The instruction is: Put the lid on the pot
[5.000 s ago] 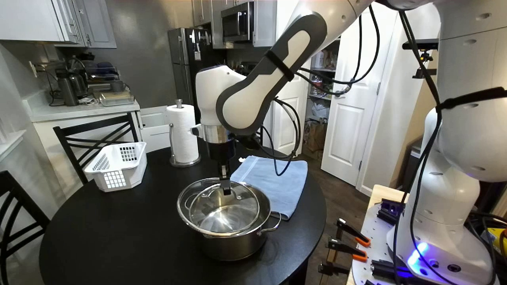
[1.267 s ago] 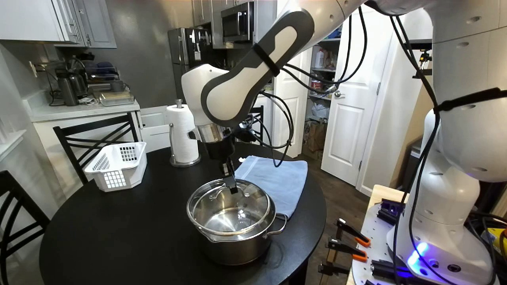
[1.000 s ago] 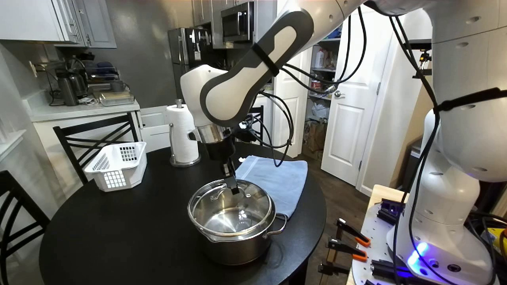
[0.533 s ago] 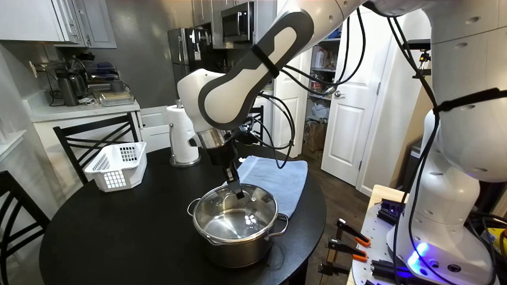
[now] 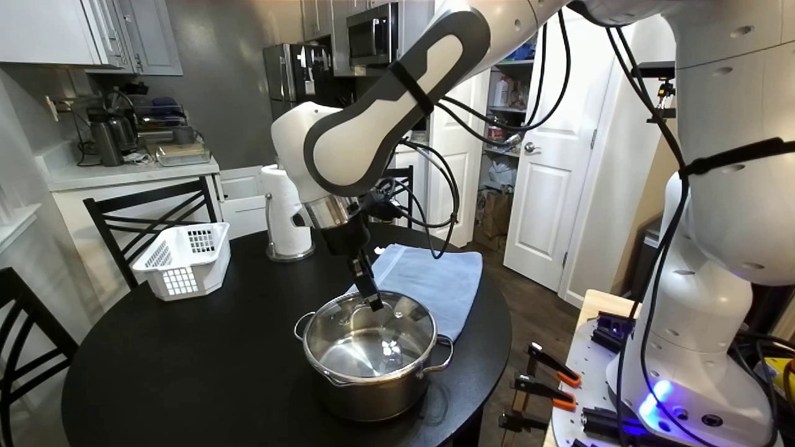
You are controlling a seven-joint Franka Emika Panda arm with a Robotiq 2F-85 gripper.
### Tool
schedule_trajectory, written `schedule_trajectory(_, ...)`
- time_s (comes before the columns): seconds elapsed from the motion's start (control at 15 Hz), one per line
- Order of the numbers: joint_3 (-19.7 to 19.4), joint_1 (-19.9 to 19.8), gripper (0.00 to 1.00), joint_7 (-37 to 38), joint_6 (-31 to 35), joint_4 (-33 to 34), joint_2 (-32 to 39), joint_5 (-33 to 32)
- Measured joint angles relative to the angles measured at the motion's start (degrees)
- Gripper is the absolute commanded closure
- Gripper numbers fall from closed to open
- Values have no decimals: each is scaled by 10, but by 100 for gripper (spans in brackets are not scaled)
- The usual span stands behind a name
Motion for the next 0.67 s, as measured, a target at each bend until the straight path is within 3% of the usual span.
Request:
schedule_trajectory(0.07,0,0,20,0,-2,4,0,0)
schedule_trajectory(0.13,0,0,39,0,-2,7,0,0)
schedule_trajectory(0.33,1,0,20,0,-2,11,0,0)
schedule_trajectory(0.67,1,0,20,0,-2,11,0,0)
